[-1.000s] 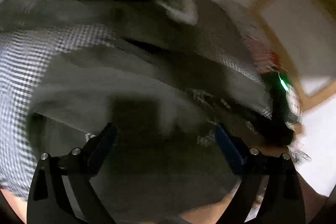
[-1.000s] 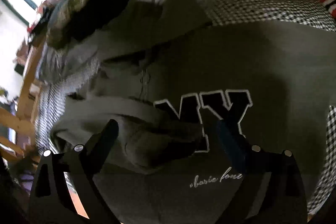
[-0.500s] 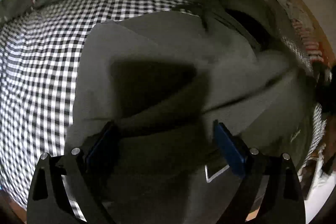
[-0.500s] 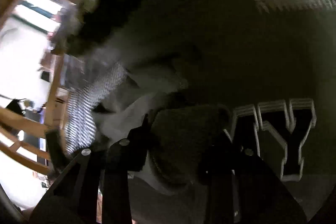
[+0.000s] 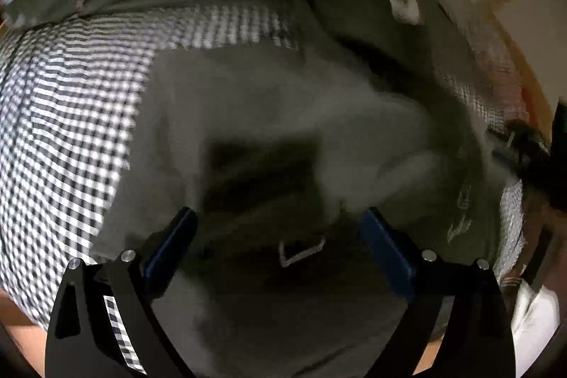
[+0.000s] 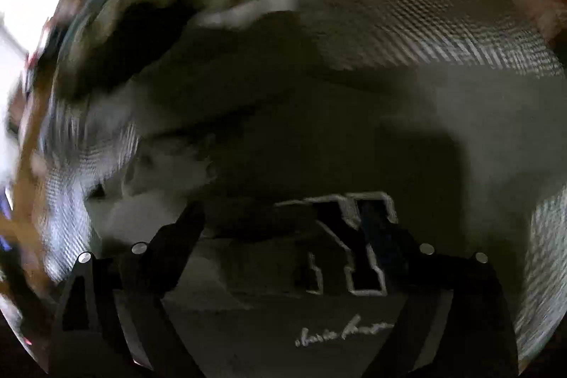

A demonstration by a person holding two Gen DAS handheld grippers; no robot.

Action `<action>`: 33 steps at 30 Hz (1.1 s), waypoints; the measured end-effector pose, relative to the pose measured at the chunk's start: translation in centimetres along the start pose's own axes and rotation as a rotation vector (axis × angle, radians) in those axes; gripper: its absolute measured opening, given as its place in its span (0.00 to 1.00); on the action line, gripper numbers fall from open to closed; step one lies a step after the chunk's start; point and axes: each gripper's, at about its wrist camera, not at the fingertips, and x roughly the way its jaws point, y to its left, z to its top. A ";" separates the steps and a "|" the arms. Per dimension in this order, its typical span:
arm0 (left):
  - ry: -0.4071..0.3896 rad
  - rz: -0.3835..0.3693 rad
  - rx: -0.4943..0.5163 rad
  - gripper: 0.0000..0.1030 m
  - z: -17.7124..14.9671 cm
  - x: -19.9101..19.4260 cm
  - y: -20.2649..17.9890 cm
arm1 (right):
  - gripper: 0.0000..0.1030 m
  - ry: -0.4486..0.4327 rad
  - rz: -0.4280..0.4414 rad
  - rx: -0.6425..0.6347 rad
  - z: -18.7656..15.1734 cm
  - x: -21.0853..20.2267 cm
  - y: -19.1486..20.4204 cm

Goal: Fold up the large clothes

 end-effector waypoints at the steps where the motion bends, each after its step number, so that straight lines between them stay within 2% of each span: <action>1: -0.017 -0.011 -0.020 0.90 1.2 0.2 -0.1 | 0.86 -0.004 -0.027 -0.092 0.1 0.7 2.3; 4: -0.082 -0.001 -0.031 0.90 4.6 1.7 -0.9 | 0.86 0.090 -0.139 -0.287 -0.4 4.6 6.5; 5: -0.077 -0.001 -0.025 0.90 5.9 3.0 -0.8 | 0.86 0.128 -0.194 -0.336 -0.9 6.5 7.0; 6: 0.002 0.030 0.000 0.90 6.6 5.5 -0.1 | 0.87 0.172 -0.254 -0.370 -2.0 8.6 6.4; 8: 0.148 0.086 0.000 0.90 6.7 9.8 1.0 | 0.97 0.198 -0.220 -0.288 -2.3 9.9 3.8; 9: 0.159 0.078 -0.008 0.90 7.0 11.4 1.7 | 0.97 0.208 -0.170 -0.209 -1.9 9.8 2.1; 11: 0.151 0.090 0.031 0.91 7.4 12.0 1.3 | 0.97 0.183 -0.210 -0.185 -1.1 8.0 1.7; 12: 0.162 0.107 0.044 0.93 7.6 12.4 0.8 | 0.97 0.135 -0.232 -0.175 -0.7 6.1 2.0; 15: 0.162 0.158 0.072 0.94 7.9 13.9 -0.4 | 0.97 0.081 -0.199 -0.195 -1.5 3.0 4.6; 17: 0.146 0.186 0.063 0.95 7.9 14.7 -1.1 | 0.97 0.098 -0.178 -0.280 -3.4 3.5 7.1; 18: 0.140 0.189 0.066 0.95 8.0 15.0 -1.3 | 0.97 0.141 -0.169 -0.325 -4.9 5.1 8.1; 20: 0.135 0.186 0.074 0.95 7.8 15.6 -2.0 | 0.98 0.221 -0.194 -0.315 -6.4 8.8 8.0; 21: 0.138 0.176 0.075 0.95 7.9 15.6 -2.1 | 0.98 0.217 -0.189 -0.295 -7.0 9.5 7.6; 23: 0.140 0.146 0.066 0.95 7.3 14.6 -2.3 | 0.98 0.216 -0.182 -0.284 -6.4 9.0 7.2; 25: 0.096 0.113 0.035 0.95 7.4 12.6 -2.5 | 0.97 0.201 -0.175 -0.232 -5.4 7.2 6.8; 27: 0.081 0.116 0.032 0.95 6.8 11.4 -2.7 | 0.97 0.120 -0.172 -0.152 -4.1 4.4 5.6; 28: 0.098 0.115 0.043 0.95 6.5 11.7 -3.0 | 0.97 0.113 -0.192 -0.138 -3.8 4.4 5.2; 29: 0.131 0.131 0.064 0.95 5.8 12.9 -3.2 | 0.97 0.148 -0.218 -0.135 -3.6 5.5 4.6; 30: 0.154 0.146 0.074 0.95 5.6 14.1 -2.8 | 0.97 0.237 -0.235 -0.128 -3.9 7.8 3.7; 31: 0.149 0.156 0.092 0.95 5.3 14.9 -2.9 | 0.98 0.277 -0.231 -0.119 -4.1 9.1 3.0; 33: 0.116 0.175 0.132 0.95 5.3 15.5 -3.5 | 0.98 0.265 -0.247 -0.148 -3.7 9.9 3.1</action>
